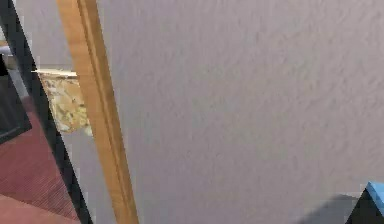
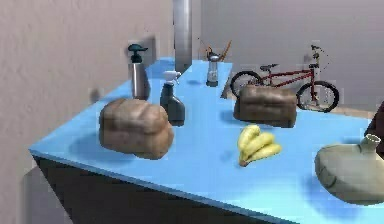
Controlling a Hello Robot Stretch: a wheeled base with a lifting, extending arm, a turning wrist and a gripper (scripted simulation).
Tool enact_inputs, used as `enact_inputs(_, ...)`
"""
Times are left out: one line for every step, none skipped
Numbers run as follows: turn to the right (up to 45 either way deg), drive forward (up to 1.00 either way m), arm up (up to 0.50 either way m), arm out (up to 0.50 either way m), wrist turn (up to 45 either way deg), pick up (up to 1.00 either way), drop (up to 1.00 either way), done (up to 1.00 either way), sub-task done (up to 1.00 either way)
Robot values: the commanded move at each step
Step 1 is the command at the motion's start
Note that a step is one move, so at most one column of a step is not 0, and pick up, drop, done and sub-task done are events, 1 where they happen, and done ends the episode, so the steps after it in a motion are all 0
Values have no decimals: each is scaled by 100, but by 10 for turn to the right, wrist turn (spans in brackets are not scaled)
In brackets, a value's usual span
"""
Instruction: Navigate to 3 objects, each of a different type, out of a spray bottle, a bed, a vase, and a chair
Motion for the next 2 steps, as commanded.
enact_inputs(-450, 0, 0, 0, 0, 0, 0, 0, 0)
enact_inputs(-240, 0, 0, 0, 0, 0, 0, 0, 0)
